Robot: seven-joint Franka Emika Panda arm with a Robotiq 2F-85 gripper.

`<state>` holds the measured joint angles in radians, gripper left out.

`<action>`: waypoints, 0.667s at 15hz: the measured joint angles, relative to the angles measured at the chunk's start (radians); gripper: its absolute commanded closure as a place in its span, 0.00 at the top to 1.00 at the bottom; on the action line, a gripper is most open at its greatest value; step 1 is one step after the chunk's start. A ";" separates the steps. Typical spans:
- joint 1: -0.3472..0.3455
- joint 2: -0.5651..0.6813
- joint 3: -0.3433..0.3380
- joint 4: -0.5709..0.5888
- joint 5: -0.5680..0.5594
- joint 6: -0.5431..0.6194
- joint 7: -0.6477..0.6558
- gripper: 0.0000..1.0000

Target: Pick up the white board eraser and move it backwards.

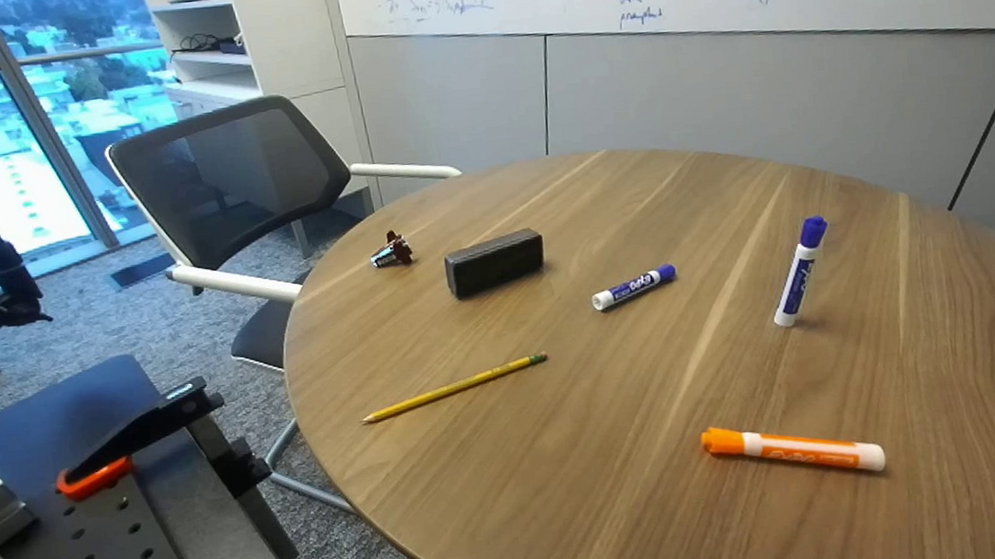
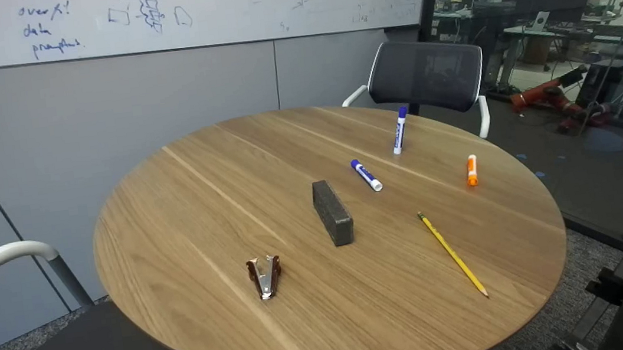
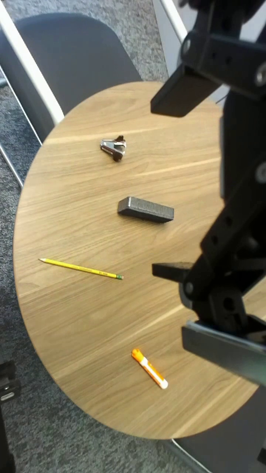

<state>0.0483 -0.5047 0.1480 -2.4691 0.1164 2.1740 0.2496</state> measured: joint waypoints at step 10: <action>-0.019 0.650 0.011 0.435 -0.228 0.016 0.247 1.00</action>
<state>0.0292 0.1455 0.1594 -2.0342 -0.1118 2.1895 0.4966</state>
